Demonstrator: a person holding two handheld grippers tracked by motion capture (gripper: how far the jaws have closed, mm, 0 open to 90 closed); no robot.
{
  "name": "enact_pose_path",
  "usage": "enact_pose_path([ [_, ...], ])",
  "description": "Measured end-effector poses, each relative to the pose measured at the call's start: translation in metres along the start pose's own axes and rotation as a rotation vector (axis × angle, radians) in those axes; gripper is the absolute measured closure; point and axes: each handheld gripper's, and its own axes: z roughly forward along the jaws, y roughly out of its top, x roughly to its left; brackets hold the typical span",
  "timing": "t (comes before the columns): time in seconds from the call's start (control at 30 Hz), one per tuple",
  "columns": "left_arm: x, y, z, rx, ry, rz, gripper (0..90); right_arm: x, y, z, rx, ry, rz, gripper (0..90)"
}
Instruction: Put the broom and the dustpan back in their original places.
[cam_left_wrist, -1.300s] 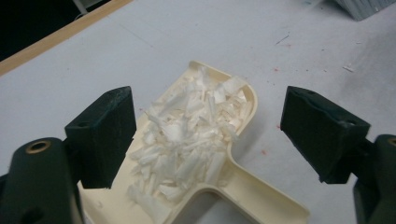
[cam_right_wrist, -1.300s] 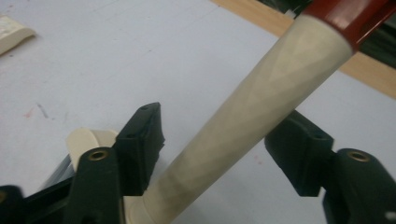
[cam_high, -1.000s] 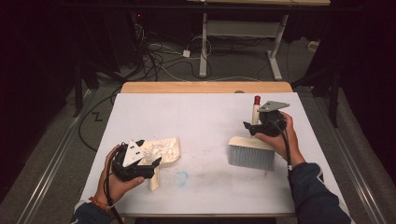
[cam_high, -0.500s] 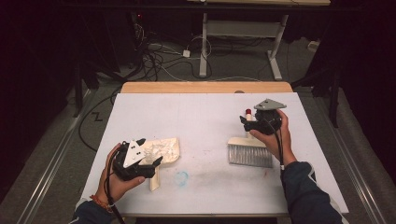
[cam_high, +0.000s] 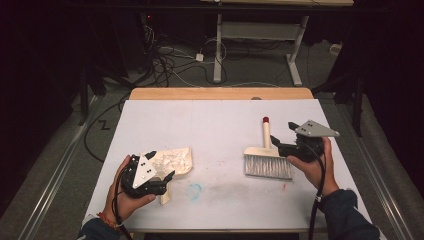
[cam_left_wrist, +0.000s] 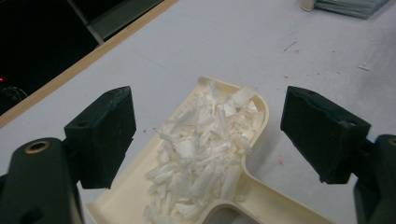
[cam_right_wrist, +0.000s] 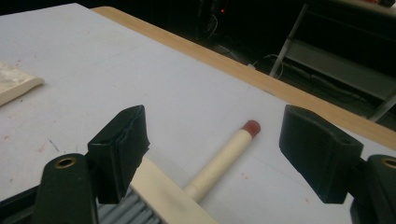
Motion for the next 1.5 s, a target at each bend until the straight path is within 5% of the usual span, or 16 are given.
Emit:
enact_pose_path([
  [0.37,-0.005,-0.009,0.001,0.011,-0.006,0.011,17.2,0.003,-0.022,-0.039,-0.046,-0.014,-0.041,21.6],
  [0.87,-0.009,-0.027,-0.005,0.018,0.004,-0.007,17.2,0.022,-0.070,-0.057,-0.070,-0.044,-0.052,22.7],
  [1.0,-0.015,-0.030,-0.005,0.028,0.001,0.022,17.2,0.031,-0.084,-0.061,-0.050,-0.041,-0.068,23.0],
  [1.5,-0.019,-0.028,-0.001,0.034,-0.018,0.035,17.2,0.036,-0.083,-0.066,-0.054,-0.049,-0.092,22.7],
])
